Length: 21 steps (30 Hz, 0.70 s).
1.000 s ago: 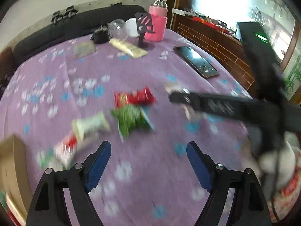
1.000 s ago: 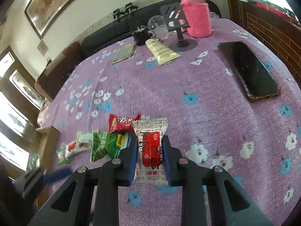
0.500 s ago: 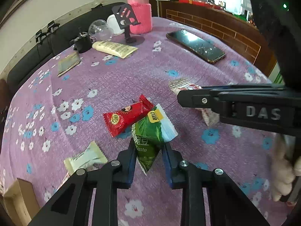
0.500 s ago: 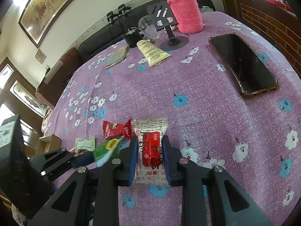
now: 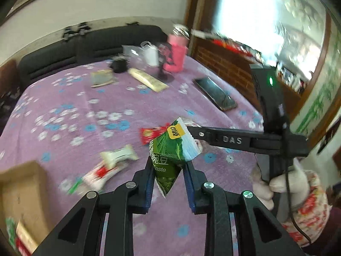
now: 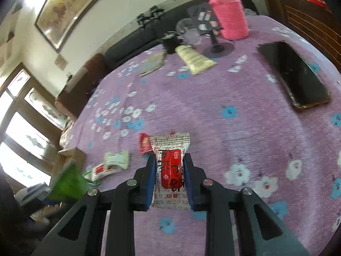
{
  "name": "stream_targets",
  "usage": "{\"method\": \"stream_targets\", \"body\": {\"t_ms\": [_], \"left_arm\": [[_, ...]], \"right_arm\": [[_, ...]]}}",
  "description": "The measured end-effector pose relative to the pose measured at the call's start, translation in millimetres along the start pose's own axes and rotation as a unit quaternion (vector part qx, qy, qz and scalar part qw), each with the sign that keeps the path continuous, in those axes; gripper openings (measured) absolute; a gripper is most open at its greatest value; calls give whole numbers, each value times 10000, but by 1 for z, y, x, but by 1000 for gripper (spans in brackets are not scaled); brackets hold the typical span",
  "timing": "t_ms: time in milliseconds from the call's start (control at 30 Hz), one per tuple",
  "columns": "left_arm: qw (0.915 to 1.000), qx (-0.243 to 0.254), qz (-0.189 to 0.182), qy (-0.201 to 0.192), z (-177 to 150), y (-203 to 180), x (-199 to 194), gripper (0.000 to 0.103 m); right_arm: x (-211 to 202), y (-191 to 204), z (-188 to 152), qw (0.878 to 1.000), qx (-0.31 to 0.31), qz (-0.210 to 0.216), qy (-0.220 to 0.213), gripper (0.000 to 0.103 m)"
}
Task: Organize snacks
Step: 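Carry both packets over the cardboard tray and open both grippers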
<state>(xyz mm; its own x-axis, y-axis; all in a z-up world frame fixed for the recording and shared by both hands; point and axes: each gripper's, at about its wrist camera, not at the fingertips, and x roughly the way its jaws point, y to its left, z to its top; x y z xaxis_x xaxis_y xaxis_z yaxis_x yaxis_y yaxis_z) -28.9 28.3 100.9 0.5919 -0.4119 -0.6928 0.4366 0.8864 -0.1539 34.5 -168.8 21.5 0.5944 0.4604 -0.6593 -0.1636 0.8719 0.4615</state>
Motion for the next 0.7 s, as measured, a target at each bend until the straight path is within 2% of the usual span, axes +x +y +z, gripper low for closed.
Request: {"method": "stream_targets", "body": {"t_ms": [167,267,367,533,700], "left_arm": [[9969,-526,518,-268,-22,57,-53,27],[9910,-916,906,-352,-35,103,-83,27],[9842,-1109,1335,-363,-47,142,-106,27],[9762,-1251,1756,-210,-69,190,-115,27],[9716,-1582,1759,-16,-83,229,-102,27]], "right_arm": [[-2,31,-10,9989,-467,12,-76,24],[-2,55,-18,9969,-741,-228,-135,24],[1,85,-25,9951,-984,-131,20,24],[12,161,-39,9881,-1481,207,353,24],[46,240,-51,9775,-1837,615,834,24]]}}
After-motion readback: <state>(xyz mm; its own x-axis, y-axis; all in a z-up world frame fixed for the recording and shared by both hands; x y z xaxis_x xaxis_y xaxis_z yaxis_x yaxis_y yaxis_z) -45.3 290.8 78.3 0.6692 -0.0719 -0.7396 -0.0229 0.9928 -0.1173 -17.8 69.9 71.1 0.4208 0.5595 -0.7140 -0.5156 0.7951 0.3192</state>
